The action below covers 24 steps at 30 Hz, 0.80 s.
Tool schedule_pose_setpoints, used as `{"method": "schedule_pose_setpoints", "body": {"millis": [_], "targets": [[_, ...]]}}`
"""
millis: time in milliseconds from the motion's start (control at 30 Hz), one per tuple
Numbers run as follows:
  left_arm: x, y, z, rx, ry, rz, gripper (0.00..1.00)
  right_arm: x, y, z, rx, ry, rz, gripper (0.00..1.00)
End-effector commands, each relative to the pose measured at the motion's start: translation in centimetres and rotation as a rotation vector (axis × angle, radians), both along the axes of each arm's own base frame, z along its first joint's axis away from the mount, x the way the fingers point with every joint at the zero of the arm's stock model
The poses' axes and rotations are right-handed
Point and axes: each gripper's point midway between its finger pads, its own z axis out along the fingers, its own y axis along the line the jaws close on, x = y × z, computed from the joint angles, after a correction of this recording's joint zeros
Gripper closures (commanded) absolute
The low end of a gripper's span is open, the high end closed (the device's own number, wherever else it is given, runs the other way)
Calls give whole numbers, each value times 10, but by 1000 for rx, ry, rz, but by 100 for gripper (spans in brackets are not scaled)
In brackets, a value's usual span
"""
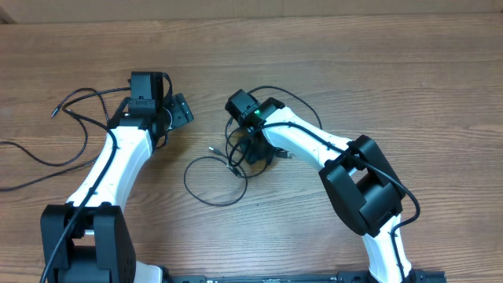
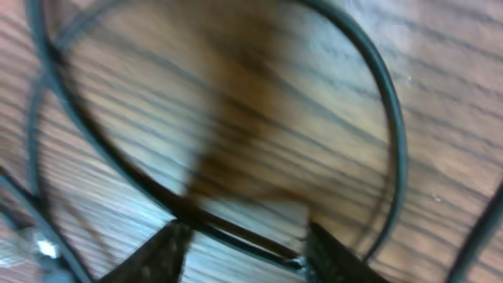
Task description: Untangle cables
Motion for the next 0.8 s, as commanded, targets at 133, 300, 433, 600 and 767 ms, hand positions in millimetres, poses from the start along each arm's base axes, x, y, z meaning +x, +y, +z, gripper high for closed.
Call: {"method": "schedule_pose_setpoints", "body": {"millis": [133,300,433,600,767], "targets": [[0,-2,-4,-11,11,-1,20,-14,16,-10,12,-13,45,73],[0,-2,-4,-10,11,0,20,-12,21,-10,22,-27,51,96],[0,-2,-4,-11,10,-1,19,-9,25,-7,45,-31,50,96],[0,-2,-4,-11,10,-1,20,-5,48,11,161,-3,57,96],[0,-2,-4,-10,10,0,20,7,68,37,286,9,61,96]]}}
